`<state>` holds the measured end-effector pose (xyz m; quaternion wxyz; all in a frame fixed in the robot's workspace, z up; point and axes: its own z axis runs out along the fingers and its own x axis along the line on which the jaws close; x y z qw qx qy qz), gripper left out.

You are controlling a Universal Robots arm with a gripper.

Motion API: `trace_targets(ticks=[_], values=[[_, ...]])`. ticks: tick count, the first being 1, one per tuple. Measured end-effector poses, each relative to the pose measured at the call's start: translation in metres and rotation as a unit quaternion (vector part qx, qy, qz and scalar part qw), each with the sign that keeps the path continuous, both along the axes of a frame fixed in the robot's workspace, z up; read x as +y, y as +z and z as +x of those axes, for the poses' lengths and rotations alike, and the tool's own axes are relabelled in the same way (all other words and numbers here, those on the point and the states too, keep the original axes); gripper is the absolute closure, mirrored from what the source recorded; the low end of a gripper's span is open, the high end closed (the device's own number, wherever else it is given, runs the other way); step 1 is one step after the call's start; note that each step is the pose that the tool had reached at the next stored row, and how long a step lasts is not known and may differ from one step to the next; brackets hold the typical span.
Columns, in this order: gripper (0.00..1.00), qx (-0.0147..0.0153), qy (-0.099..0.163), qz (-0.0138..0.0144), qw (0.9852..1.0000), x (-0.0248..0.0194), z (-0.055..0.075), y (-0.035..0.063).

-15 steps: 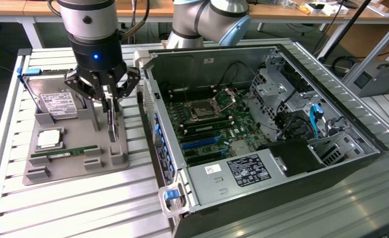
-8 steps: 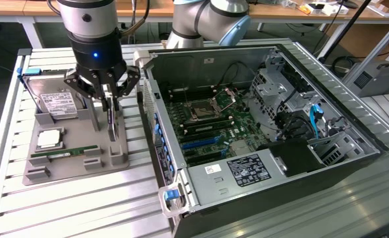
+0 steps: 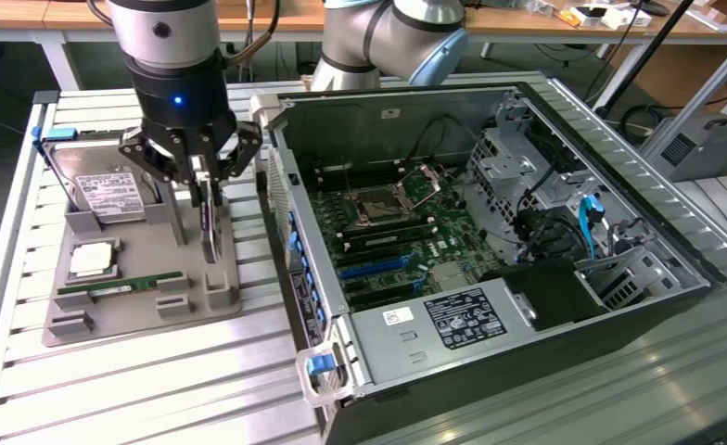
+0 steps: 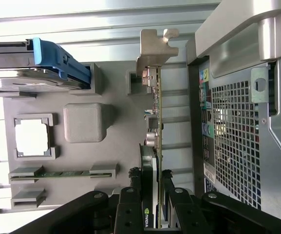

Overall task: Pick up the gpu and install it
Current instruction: 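Pick up the gpu and move the gpu toward the slot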

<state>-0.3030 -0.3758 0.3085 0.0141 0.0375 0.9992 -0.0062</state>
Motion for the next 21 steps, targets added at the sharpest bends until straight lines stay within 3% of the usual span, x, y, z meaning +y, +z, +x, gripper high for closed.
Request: trace_targets(ticks=[21], values=[[0.73,0.0000,0.000,0.0000,1.0000,0.0000,0.0000,0.0084]])
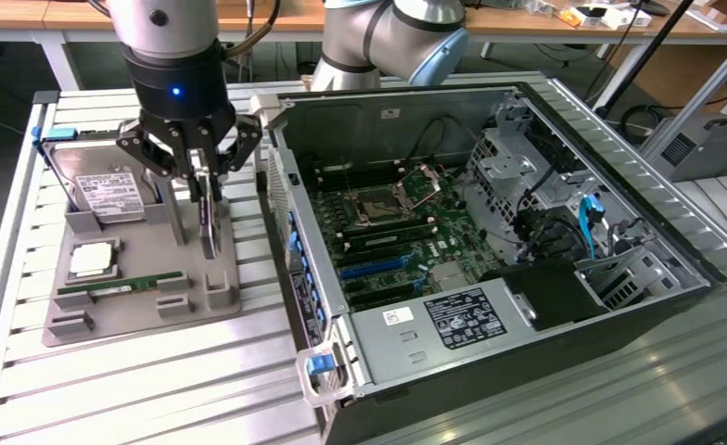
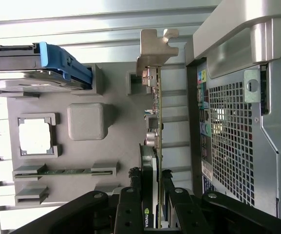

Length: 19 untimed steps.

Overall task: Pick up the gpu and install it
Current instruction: 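Pick up the gpu and move the gpu toward the slot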

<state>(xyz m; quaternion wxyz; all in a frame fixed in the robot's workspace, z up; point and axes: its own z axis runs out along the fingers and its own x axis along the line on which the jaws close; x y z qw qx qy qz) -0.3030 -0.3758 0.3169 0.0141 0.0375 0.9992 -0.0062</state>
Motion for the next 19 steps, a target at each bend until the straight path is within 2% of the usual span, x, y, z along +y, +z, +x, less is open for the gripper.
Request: trace_targets(ticks=[19], values=[[0.73,0.0000,0.000,0.0000,1.0000,0.0000,0.0000,0.0075]])
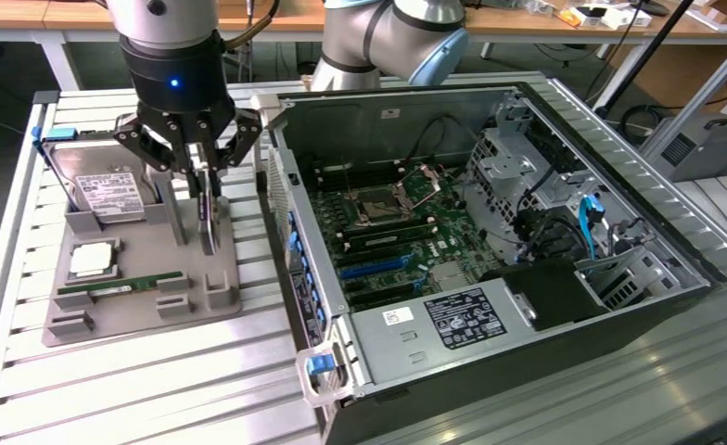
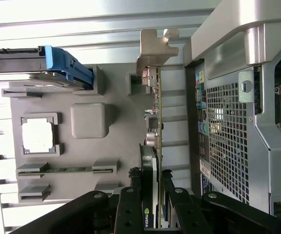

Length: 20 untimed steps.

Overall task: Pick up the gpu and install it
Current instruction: 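Pick up the gpu and move the gpu toward the slot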

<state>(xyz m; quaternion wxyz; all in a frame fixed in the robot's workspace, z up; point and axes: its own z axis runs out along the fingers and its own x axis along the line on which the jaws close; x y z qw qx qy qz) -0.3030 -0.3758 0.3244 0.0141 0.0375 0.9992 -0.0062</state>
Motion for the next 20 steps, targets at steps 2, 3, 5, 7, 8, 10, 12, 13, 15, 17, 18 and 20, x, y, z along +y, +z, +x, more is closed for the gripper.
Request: trace_targets(ticks=[2,3,5,7,8,10,12,13,15,17,18,20], values=[[0.73,0.0000,0.000,0.0000,1.0000,0.0000,0.0000,0.0010],[0.73,0.0000,0.000,0.0000,1.0000,0.0000,0.0000,0.0017],[0.73,-0.0001,0.000,0.0000,1.0000,0.0000,0.0000,0.0030],[0.73,0.0000,0.000,0.0000,1.0000,0.0000,0.0000,0.0036],[0.73,0.0000,0.000,0.0000,1.0000,0.0000,0.0000,0.0041],[0.73,0.0000,0.000,0.0000,1.0000,0.0000,0.0000,0.0051],[0.73,0.0000,0.000,0.0000,1.0000,0.0000,0.0000,0.0055],[0.73,0.0000,0.000,0.0000,1.0000,0.0000,0.0000,0.0057],[0.73,0.0000,0.000,0.0000,1.0000,0.0000,0.0000,0.0075],[0.73,0.0000,0.000,0.0000,1.0000,0.0000,0.0000,0.0078],[0.73,0.0000,0.000,0.0000,1.0000,0.0000,-0.0001,0.0083],[0.73,0.0000,0.000,0.0000,1.0000,0.0000,-0.0001,0.0099]])
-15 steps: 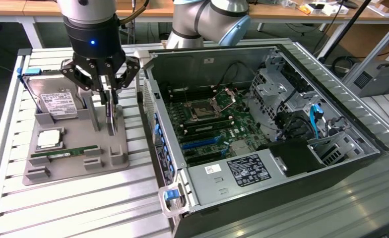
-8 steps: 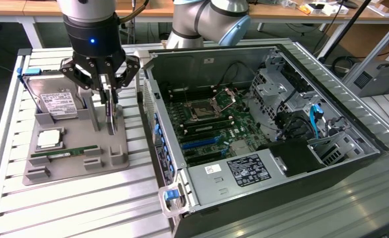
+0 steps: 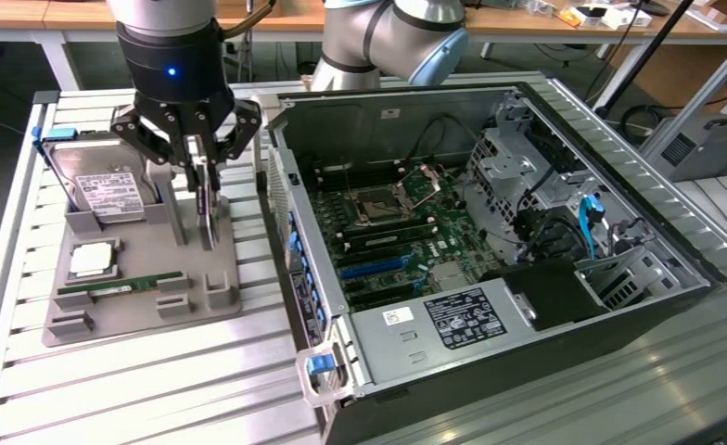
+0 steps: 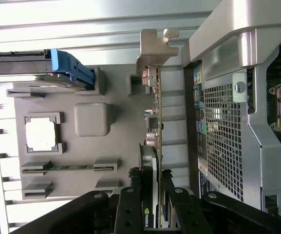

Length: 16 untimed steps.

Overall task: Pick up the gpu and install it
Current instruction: 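Pick up the gpu and move the gpu toward the slot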

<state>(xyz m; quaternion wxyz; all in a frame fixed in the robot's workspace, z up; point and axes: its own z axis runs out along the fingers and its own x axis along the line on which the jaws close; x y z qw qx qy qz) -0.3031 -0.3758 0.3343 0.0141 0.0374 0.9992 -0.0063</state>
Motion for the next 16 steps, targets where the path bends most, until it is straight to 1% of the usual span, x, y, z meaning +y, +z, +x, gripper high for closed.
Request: trace_targets(ticks=[16], values=[[0.73,-0.0001,0.000,0.0000,1.0000,0.0000,0.0000,0.0064]])
